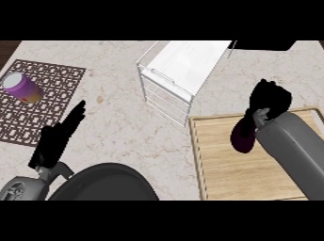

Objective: Pick the eggplant from the tray and place it in the tiered shelf

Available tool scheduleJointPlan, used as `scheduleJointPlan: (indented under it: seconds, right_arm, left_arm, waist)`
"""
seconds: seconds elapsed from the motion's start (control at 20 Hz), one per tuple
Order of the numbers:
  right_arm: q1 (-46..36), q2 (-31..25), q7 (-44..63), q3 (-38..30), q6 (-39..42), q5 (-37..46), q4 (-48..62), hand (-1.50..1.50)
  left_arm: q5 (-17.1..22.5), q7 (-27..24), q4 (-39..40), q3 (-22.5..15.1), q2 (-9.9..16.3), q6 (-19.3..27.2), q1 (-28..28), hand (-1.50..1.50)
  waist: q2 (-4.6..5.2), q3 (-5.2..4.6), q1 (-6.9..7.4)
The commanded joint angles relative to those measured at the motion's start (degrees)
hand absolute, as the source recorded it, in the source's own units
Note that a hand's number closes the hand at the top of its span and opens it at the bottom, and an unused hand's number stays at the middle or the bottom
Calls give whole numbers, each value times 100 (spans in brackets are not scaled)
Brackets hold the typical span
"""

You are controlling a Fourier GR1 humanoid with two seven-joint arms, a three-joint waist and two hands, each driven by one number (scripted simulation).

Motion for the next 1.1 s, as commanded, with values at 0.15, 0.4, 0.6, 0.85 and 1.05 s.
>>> scheduleJointPlan:
  seconds: [0.15, 0.4, 0.6, 0.85, 1.05]
  right_arm:
    - [-377, 704, 1387, 110, 580, 670, 932, -150]
    - [-503, 938, 1386, -106, 761, 893, 1167, -150]
    - [-445, 1113, 1386, -128, 703, 1090, 1465, -150]
    - [-523, 1334, 1385, -317, 809, 1283, 1507, -150]
    - [-454, 1346, 1384, -462, 947, 1362, 1504, -150]
  left_arm:
    - [10, -122, 121, -51, -313, 122, 198, 0]
    - [-6, -96, 6, -24, -301, 160, 334, 0]
    - [-27, -137, -70, -56, -266, 74, 448, 0]
    - [29, -108, 25, 58, -305, 84, 405, 0]
    - [-19, -187, -42, 69, -258, 62, 537, 0]
  waist:
    - [72, 11, -151]
    - [37, 17, -233]
    - [65, 22, -181]
    - [62, 24, -244]
    - [45, 26, -262]
